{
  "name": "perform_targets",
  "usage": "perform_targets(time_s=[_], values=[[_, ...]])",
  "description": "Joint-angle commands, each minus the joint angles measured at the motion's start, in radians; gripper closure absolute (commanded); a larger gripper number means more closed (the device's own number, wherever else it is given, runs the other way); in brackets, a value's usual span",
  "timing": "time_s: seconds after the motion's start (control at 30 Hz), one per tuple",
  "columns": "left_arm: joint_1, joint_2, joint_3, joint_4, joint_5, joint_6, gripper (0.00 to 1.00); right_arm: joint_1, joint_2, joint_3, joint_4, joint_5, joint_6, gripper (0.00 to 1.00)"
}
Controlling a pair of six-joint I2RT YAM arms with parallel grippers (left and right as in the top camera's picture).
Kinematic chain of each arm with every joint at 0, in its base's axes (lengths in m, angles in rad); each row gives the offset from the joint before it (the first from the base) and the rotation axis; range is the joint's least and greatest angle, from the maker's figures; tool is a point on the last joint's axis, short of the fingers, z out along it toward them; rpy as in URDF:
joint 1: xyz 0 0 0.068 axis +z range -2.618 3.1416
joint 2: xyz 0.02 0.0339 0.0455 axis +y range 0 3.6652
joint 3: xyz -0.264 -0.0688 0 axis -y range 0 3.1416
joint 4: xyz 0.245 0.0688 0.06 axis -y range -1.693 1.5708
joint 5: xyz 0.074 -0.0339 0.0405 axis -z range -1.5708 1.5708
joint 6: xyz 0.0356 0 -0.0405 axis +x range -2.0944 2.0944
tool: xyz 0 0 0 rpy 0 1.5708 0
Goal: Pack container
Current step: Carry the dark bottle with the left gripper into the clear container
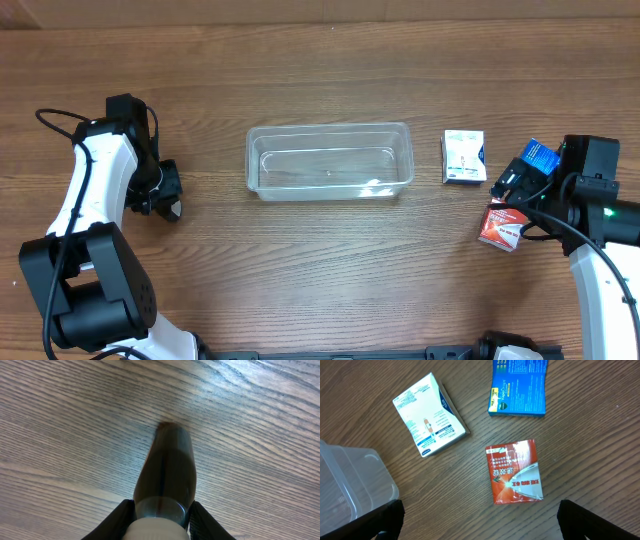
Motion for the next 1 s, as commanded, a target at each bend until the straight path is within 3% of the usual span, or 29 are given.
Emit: perform_targets(time_s=[0.0,0.27,0.43,0.73,0.97], values=[[-0.004,0.014,0.018,0.013,-0.005,-0.002,0.68,-0.003,-0.002,0.023,0.005,-0.005,0.001,0.0],[-0.005,0.011,0.039,0.0,0.048,-0.003,0.89,-0.003,-0.002,0.023,0.005,-0.005,0.001,0.0],[-0.042,-0.003,0.106,-0.048,0.066,-0.002,0.96,-0.003,-0.002,0.023,0.005,-0.005,0.001,0.0],[-0.204,-0.1,0.288,-0.143,0.121,-0.019,0.96,-0.003,-0.002,0.023,0.005,-0.004,0.001,0.0],[-0.402,-0.126,0.498,-0.123,0.14,-0.089,0.96,-0.003,0.045,0.023,0.005,-0.005,0.002,0.0]])
